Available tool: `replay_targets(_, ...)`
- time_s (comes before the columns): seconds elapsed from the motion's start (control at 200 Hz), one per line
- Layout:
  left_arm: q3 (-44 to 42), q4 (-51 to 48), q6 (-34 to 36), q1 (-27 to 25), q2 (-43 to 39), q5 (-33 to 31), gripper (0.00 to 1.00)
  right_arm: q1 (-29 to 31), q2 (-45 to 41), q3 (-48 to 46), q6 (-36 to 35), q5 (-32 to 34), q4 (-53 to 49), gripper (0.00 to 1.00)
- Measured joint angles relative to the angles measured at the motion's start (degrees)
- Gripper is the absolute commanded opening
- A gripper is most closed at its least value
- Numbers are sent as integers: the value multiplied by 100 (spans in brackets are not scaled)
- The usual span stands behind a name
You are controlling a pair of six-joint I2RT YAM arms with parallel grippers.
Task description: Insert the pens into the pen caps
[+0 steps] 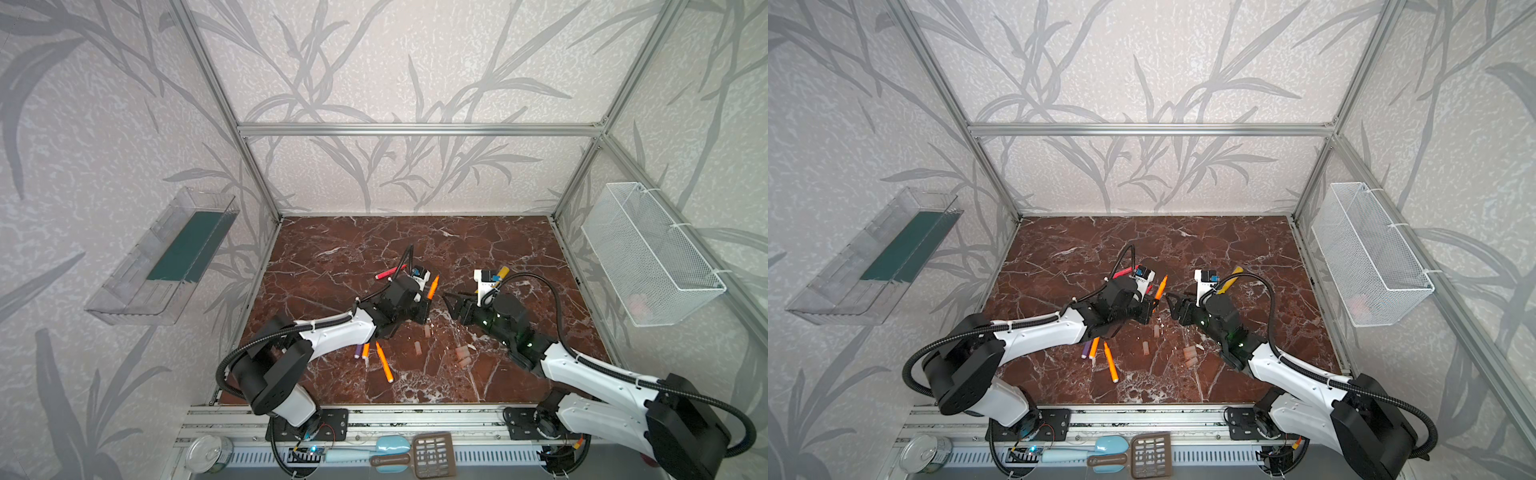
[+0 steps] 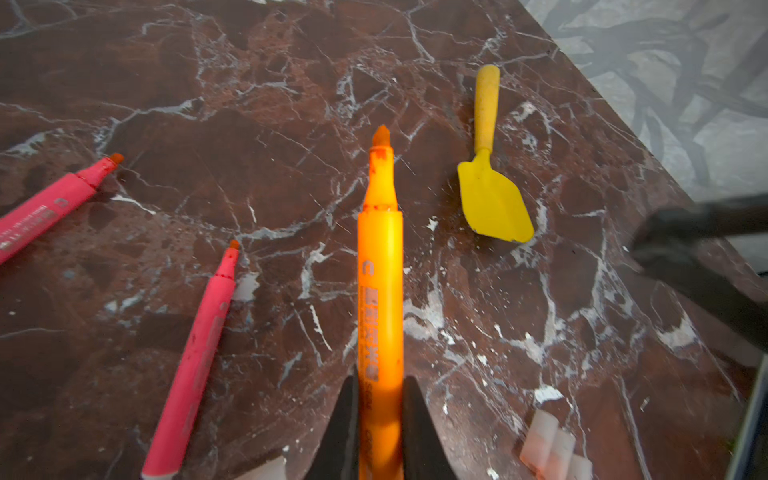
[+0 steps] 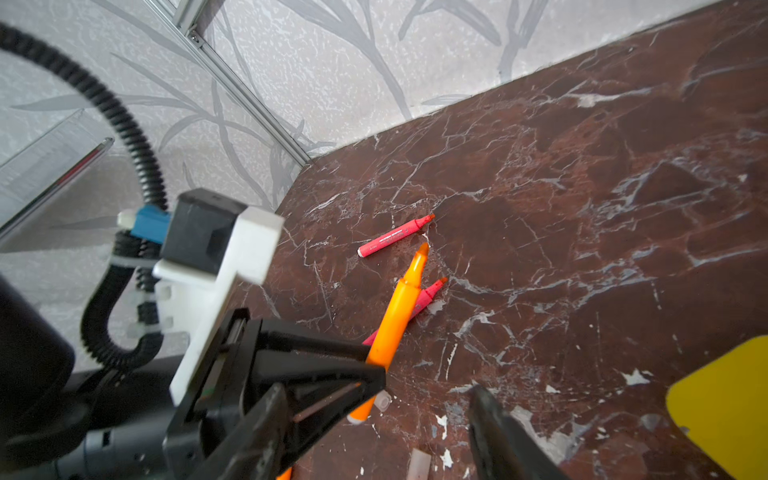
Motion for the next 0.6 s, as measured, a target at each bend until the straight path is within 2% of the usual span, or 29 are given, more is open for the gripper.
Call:
replay_targets(0.26,-328,472,2,-149,-439,278,0,2,535,166,476,-31,437,63)
replay_targets(0.37,-328,564,4,-170,-459,350,0,15,708,262,610,-94,555,56)
replay_targets(0.6,-330,643,4,-188,-459,439,0,66,1023,389,732,-155,752,51)
